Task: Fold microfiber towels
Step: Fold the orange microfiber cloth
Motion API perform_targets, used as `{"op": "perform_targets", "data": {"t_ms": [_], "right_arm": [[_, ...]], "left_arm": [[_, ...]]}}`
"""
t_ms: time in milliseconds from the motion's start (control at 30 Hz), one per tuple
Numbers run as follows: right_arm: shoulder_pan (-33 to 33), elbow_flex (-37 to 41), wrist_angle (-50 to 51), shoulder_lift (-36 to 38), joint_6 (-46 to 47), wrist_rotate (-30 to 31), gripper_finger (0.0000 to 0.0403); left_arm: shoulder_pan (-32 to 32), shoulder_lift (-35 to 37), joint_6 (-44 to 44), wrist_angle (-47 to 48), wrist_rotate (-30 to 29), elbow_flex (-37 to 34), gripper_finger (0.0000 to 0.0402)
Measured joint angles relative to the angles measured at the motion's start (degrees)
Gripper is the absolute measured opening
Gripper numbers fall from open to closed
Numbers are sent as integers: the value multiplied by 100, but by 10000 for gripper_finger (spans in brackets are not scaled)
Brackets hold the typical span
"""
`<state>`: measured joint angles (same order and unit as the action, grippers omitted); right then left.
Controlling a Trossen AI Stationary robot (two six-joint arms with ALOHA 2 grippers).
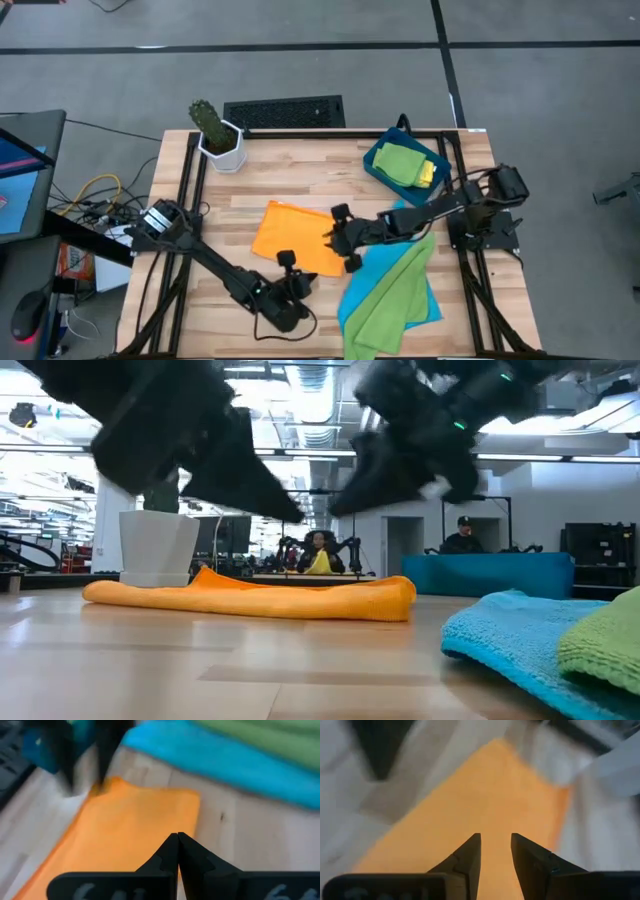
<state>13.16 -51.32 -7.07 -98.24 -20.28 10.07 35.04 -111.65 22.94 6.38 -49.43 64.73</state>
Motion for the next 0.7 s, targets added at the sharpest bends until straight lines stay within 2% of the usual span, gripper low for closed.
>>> {"op": "perform_targets", "data": {"t_ms": [67, 200, 300, 433, 567, 700], "right_arm": [[146, 306, -1, -39, 233, 2, 132], [550, 726, -457, -22, 528, 80, 132], [949, 844, -807, -162, 656, 72, 134], [1331, 858, -1216, -425, 729, 568, 133], [1434, 846, -1556, -559, 744, 933, 126], [1305, 849, -1617, -614, 931, 944, 117]], "left_arm": [[-116, -5, 10, 177, 100, -13, 0], [-185, -7, 132, 199, -318, -150, 0], [-183, -7, 312, 151, -332, -301, 0], [-194, -9, 670, 122, -453, -484, 0], [-196, -9, 890, 104, -558, -623, 0], [-195, -9, 907, -56, -639, -723, 0]]}}
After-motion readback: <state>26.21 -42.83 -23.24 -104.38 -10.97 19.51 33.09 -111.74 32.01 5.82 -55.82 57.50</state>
